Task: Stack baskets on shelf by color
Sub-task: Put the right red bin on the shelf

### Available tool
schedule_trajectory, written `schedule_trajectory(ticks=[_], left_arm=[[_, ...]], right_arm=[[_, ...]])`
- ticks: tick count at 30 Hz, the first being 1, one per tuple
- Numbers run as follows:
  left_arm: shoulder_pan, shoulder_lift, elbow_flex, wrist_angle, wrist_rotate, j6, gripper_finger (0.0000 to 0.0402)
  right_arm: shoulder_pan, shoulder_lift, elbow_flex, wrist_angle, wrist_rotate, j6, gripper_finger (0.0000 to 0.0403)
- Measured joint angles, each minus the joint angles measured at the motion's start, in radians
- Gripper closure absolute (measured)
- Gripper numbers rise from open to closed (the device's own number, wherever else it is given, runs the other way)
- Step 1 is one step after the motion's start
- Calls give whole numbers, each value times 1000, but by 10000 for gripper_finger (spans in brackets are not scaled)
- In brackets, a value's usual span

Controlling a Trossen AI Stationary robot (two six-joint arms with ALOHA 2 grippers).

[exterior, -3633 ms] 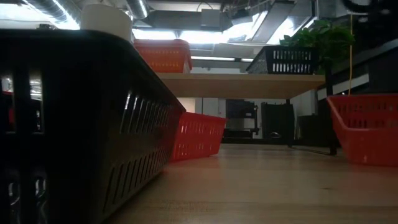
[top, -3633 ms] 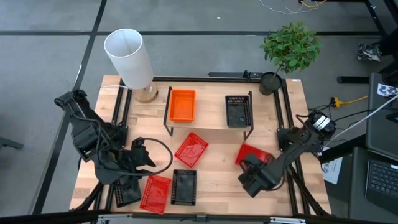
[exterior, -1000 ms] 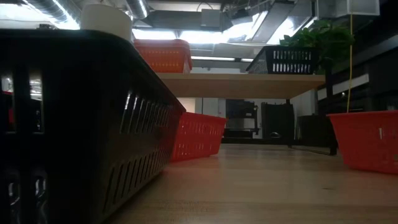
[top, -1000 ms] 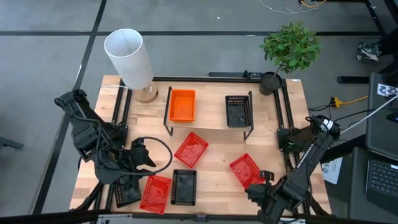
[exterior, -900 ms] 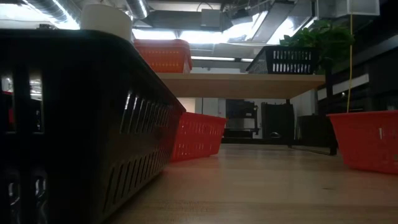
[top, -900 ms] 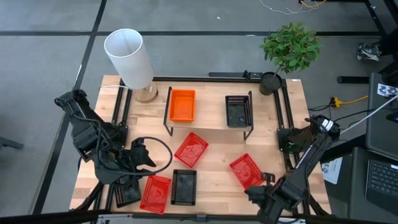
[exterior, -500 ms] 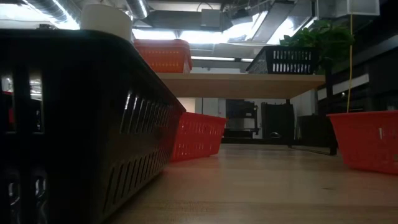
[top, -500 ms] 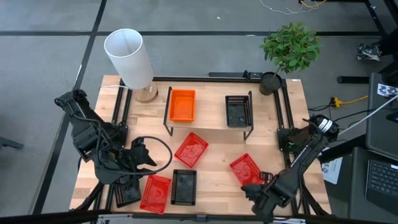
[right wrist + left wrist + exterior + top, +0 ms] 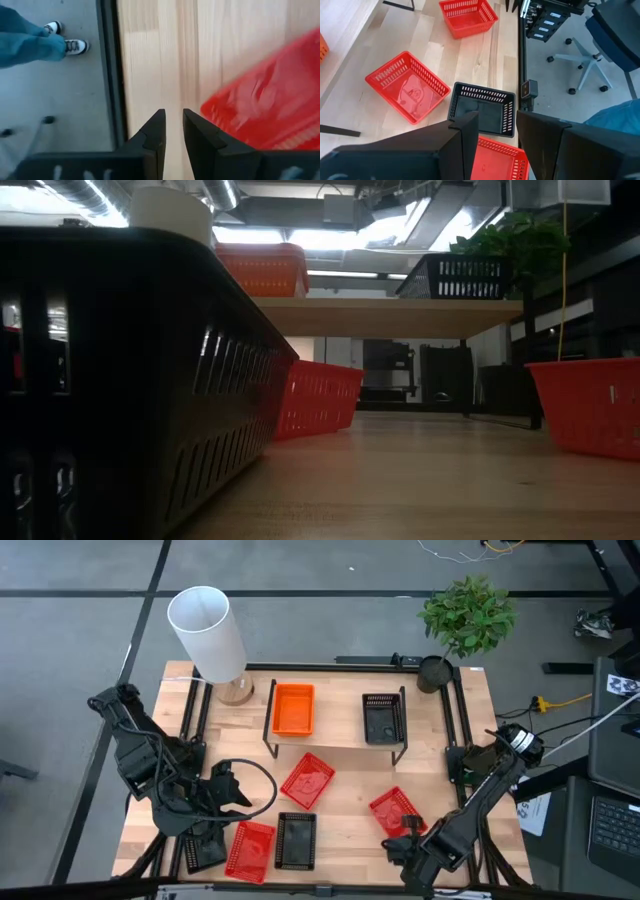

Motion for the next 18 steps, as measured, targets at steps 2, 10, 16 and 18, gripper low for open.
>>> schedule_trajectory(ticks=[2, 10, 16, 18], left_arm=[[0, 0, 0, 0, 0, 0, 276], [0, 0, 0, 0, -2, 2, 276], [0, 0, 0, 0, -3, 2, 276], [0, 0, 0, 0, -2, 2, 276]], right_arm=[[-11, 0, 0, -16, -59, 43, 337], [-32, 0, 0, -45, -104, -6, 337], [-33, 0, 0, -119, -105, -11, 337], [-33, 0, 0, -118, -85, -30, 337]])
